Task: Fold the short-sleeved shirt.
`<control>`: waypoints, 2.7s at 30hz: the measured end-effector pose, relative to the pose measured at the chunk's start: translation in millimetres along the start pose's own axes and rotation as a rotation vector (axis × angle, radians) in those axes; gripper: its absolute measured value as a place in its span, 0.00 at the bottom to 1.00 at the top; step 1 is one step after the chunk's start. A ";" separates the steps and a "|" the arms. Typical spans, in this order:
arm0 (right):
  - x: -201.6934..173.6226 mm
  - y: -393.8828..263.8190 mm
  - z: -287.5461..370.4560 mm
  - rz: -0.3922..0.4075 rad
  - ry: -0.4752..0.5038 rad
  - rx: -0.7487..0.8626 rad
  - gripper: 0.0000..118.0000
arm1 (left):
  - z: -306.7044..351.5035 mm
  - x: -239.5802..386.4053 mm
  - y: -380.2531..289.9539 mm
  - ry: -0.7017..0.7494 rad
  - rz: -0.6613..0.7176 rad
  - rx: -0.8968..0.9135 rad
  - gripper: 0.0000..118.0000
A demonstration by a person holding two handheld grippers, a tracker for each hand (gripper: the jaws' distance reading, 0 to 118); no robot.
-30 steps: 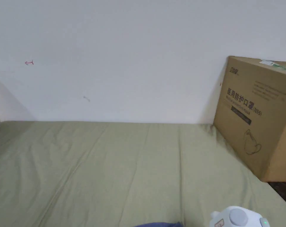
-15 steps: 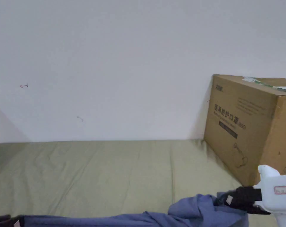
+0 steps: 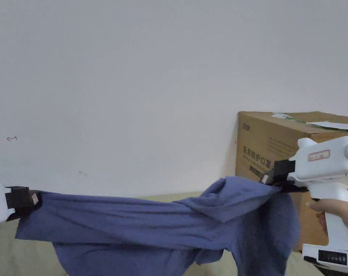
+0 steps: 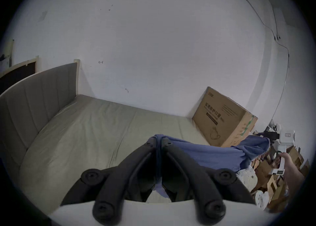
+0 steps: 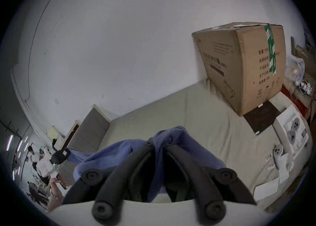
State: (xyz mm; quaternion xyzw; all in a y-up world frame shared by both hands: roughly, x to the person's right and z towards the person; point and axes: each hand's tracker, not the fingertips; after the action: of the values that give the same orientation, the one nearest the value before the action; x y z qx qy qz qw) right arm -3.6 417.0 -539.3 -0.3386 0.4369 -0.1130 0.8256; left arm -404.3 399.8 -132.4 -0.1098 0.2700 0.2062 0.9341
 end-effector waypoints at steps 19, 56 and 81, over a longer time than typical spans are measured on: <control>154.4 -198.7 -193.9 -0.204 -0.213 -0.405 0.03 | -100.2 -95.1 -237.1 0.217 -0.049 -0.532 0.03; 113.8 -273.6 50.1 -0.076 -0.241 -0.119 0.88 | 102.7 -54.8 -242.6 0.054 0.071 -0.262 0.91; 117.6 -256.1 18.2 -0.069 -0.206 -0.025 0.00 | -253.9 -6.7 -194.4 -0.028 -0.158 -0.764 0.95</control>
State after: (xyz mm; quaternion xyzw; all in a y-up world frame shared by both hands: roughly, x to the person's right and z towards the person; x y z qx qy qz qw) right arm 108.6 177.8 -439.6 -0.3734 0.3391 -0.1003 0.8576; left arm -439.7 144.1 -321.2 -0.4672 0.1516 0.2206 0.8427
